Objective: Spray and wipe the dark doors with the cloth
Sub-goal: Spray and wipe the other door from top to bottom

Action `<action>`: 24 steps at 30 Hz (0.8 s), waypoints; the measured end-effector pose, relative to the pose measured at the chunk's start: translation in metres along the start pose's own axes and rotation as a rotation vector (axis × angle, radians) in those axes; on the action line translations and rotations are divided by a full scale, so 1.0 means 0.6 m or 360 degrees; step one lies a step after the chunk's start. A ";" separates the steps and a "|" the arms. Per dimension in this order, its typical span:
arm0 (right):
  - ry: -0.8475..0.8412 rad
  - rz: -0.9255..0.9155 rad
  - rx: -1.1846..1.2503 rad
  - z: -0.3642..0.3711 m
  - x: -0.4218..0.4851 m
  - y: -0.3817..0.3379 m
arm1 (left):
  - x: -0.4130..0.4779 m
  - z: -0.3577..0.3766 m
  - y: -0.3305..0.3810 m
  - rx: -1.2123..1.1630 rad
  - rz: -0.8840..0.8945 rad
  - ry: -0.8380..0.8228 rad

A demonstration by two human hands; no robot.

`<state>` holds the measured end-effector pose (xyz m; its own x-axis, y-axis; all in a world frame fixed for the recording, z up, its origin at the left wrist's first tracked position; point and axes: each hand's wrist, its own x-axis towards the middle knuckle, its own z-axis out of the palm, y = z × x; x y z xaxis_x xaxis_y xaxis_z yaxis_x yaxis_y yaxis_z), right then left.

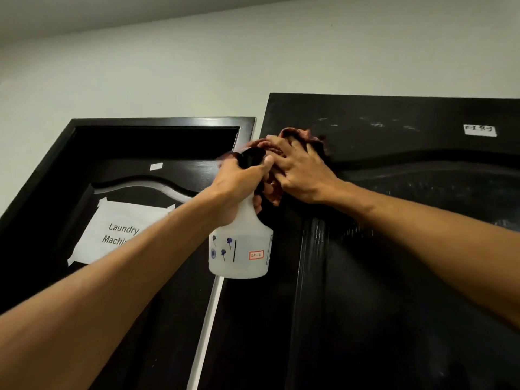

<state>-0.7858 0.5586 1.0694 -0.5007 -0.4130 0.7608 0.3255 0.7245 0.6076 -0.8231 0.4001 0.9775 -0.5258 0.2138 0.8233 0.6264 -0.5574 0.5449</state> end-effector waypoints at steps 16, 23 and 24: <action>0.0055 0.0546 -0.0063 -0.071 0.135 0.147 | 0.111 0.018 0.078 0.0225 -0.0120 0.0008; 0.0069 0.0663 0.0023 -0.085 0.079 0.206 | 0.101 0.057 0.091 0.0262 -0.0228 -0.0145; 0.0071 0.0754 0.0000 -0.084 0.069 0.205 | 0.098 0.063 0.093 0.0277 -0.0226 -0.0151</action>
<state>-0.7258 0.6030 1.1870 -0.2624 -0.0604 0.9631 0.5096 0.8388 0.1914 -0.7976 0.4118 1.0625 -0.5645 0.3593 0.7431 0.6441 -0.3712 0.6688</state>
